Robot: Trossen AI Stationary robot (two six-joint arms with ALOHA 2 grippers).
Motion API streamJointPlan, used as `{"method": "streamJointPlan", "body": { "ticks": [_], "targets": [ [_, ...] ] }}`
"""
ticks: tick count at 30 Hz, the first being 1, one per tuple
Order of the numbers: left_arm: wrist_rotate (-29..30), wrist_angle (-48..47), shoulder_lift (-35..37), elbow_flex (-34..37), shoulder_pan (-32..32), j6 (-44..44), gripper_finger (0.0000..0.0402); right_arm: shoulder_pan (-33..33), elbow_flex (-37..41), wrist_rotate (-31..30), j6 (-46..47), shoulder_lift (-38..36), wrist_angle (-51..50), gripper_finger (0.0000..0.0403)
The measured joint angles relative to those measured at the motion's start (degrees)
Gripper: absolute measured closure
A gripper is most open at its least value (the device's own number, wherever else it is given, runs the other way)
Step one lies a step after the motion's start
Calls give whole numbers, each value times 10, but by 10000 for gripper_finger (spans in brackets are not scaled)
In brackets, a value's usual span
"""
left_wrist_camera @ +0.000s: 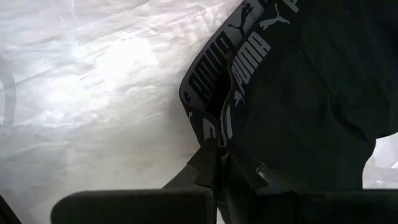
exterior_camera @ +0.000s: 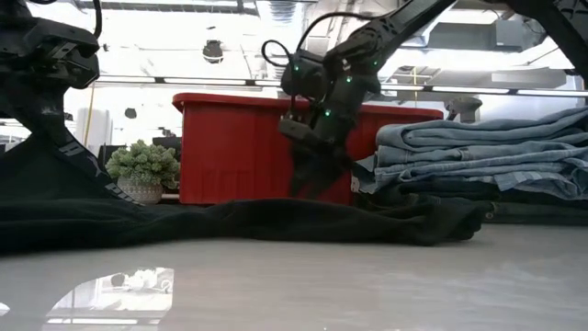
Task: Fold Laundry from Bin
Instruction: Fold the black boxer short
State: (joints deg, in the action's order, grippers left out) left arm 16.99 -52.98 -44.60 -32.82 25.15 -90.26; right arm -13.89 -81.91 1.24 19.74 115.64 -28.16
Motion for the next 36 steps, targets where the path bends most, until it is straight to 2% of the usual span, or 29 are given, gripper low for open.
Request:
{"method": "streamJointPlan", "body": {
  "ticks": [20,33,36],
  "targets": [
    [3,2,0,0,0,2,401,13,0,-64,-2,-1,18,152],
    [4,2,0,0,0,15,401,25,34,-53,21,19,29,153],
    [8,2,0,0,0,15,401,26,34,-31,15,24,34,170]
  ]
}}
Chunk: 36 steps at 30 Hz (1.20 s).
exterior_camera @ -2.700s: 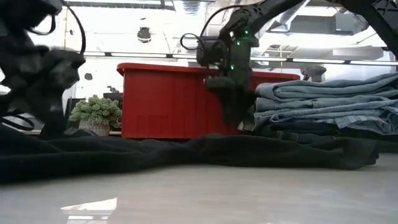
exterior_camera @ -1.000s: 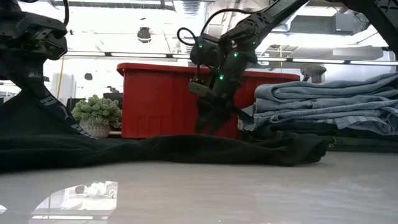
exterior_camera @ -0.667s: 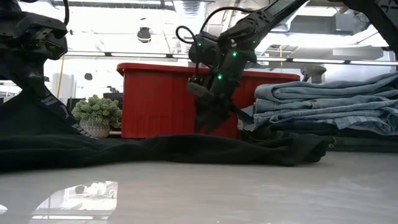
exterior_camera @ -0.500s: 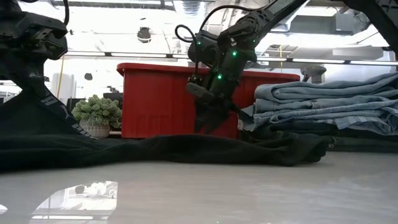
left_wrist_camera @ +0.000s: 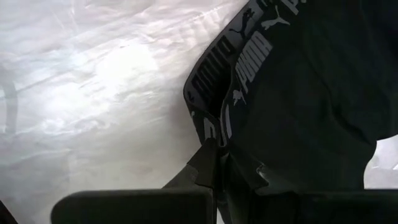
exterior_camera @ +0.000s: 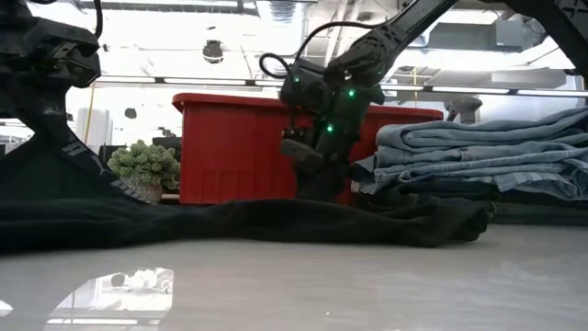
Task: Fold Laundry from Bin
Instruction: Fold the black boxer short
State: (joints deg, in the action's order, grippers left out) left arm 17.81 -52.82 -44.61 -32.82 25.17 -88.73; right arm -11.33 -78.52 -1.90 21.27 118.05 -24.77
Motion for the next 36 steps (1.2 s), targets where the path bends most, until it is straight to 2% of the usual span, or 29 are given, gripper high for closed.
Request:
{"method": "streamJointPlan", "body": {
  "ticks": [2,7,8,14,19,28,36],
  "targets": [
    [2,0,0,0,0,0,401,2,0,8,-1,0,-3,208],
    [17,18,0,0,0,-1,401,10,0,27,-5,1,4,370],
    [22,26,0,0,0,0,401,11,0,36,-7,1,7,380],
    [24,81,0,-1,0,22,401,17,-39,55,-18,-6,-52,380],
    [42,86,0,-42,0,57,401,26,-91,37,-27,-66,-84,380],
    [98,87,0,-151,0,153,401,77,-121,-88,-2,-210,-120,380],
    [105,147,-11,-215,1,244,401,177,-119,-228,40,-301,-156,380]
  ]
}}
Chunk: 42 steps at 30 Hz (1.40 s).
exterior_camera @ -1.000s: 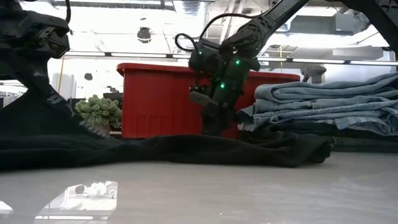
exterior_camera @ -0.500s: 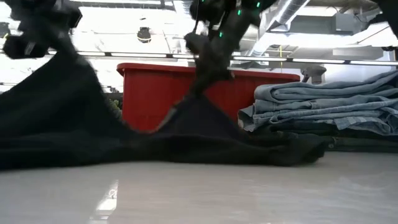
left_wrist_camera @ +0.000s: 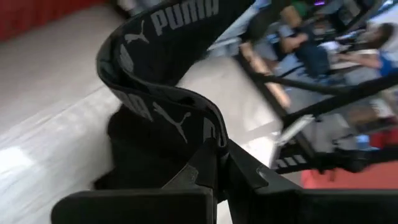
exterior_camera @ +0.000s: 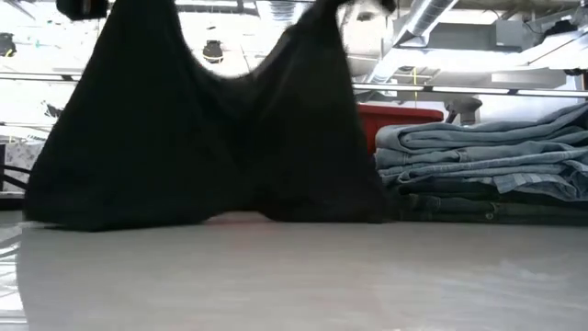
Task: Fold Laundry from Bin
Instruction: Fold the black boxer short
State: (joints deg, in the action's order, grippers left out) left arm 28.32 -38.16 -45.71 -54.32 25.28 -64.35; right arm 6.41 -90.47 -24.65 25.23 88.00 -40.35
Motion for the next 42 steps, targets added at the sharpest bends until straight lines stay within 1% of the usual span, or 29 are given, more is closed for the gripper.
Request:
{"method": "streamJointPlan", "body": {
  "ticks": [3,6,9,14,20,24,27,31,33,34,36,39,42],
  "targets": [
    [-6,30,-12,-29,7,31,401,51,0,-38,30,-23,-7,380],
    [-6,35,-32,-61,22,41,401,104,0,-90,53,-34,-7,380],
    [-6,35,-58,-90,48,38,401,154,-4,-128,78,-45,-6,380],
    [-9,37,-117,-130,104,30,402,242,-13,-186,103,-43,22,380],
    [-9,79,-194,-181,192,-24,401,357,-14,-264,132,-38,108,380],
    [-9,154,-247,-221,253,-53,401,425,-14,-304,124,-18,186,380],
    [2,215,-283,-257,296,-59,401,457,-14,-336,123,4,251,380],
    [52,224,-310,-291,337,-76,401,480,-14,-388,136,39,292,380],
    [86,210,-311,-291,347,-85,401,479,-14,-411,172,49,285,380],
    [103,187,-310,-292,349,-98,401,474,-14,-415,195,53,274,380],
    [125,105,-307,-292,351,-140,401,461,-14,-412,255,61,235,380],
    [119,-48,-306,-286,351,-261,401,433,-14,-368,372,72,129,380],
    [97,-147,-303,-252,343,-367,401,401,-14,-313,479,77,6,380]
  ]
}}
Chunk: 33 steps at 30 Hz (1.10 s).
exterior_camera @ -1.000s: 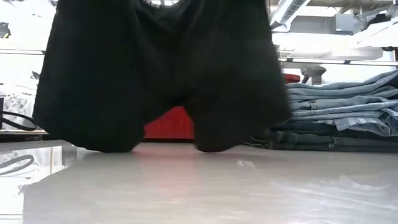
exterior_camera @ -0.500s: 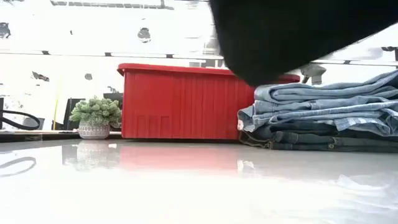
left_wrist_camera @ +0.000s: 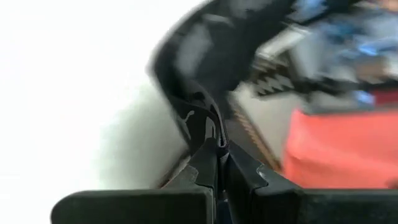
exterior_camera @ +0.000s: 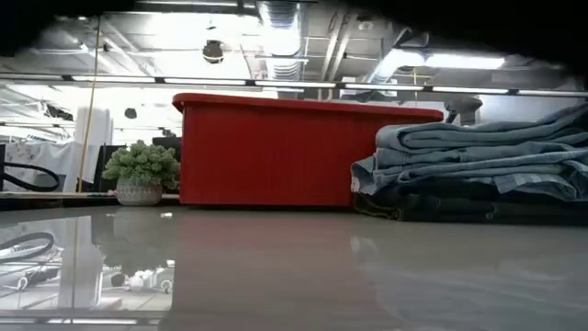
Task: Fold Laundry from Bin
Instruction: Fold the black boxer short
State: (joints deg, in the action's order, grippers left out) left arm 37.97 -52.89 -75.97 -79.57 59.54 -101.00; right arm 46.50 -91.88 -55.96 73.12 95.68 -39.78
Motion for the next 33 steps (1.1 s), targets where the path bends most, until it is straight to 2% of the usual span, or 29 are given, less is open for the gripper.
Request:
{"method": "streamJointPlan", "body": {
  "ticks": [3,6,11,14,23,33],
  "targets": [
    [-4,-52,13,53,-13,-54,401,-33,0,49,61,12,-104,380],
    [-5,-52,32,122,-35,-87,401,-67,0,98,60,23,-161,380],
    [-8,46,60,253,-75,-83,402,-123,3,145,-11,43,-161,380],
    [-11,56,70,300,-94,-89,401,-158,4,163,-54,61,-165,380],
    [-28,53,89,350,-148,-55,401,-278,4,228,-168,120,-178,381],
    [-36,50,89,373,-207,43,391,-374,3,299,-266,161,-166,381]
  ]
}}
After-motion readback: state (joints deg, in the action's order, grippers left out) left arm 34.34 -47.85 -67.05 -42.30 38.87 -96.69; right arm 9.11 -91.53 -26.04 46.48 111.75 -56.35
